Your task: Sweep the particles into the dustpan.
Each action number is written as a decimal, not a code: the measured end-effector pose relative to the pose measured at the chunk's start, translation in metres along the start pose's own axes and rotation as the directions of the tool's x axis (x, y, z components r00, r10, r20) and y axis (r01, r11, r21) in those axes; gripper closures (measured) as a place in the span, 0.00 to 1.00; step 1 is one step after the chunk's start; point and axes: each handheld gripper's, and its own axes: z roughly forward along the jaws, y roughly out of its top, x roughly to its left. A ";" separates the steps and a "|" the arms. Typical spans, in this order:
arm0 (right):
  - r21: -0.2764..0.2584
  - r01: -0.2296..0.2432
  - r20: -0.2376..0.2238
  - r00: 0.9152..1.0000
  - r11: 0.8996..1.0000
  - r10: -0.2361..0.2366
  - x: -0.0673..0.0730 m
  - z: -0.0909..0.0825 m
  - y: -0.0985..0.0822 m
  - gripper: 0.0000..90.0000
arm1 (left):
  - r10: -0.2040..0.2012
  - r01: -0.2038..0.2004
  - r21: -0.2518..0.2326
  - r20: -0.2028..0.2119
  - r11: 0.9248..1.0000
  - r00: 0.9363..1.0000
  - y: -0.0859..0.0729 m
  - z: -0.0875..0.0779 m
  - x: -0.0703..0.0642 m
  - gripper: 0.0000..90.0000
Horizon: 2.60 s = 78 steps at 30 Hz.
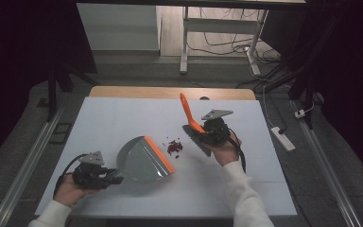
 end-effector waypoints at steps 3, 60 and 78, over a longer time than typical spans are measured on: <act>0.010 0.008 0.000 1.000 1.000 -0.008 0.000 0.005 0.001 0.78 | -0.002 0.002 0.002 0.003 1.000 1.000 0.000 0.001 0.000 0.68; 0.176 0.119 -0.041 0.993 0.977 -0.114 0.027 0.096 0.025 0.78 | -0.046 0.043 0.071 0.043 0.997 0.998 0.005 0.021 0.009 0.68; 0.182 0.177 -0.097 0.982 0.967 -0.161 0.048 0.093 0.024 0.78 | -0.048 0.044 0.075 0.041 0.996 0.998 0.005 0.022 0.009 0.68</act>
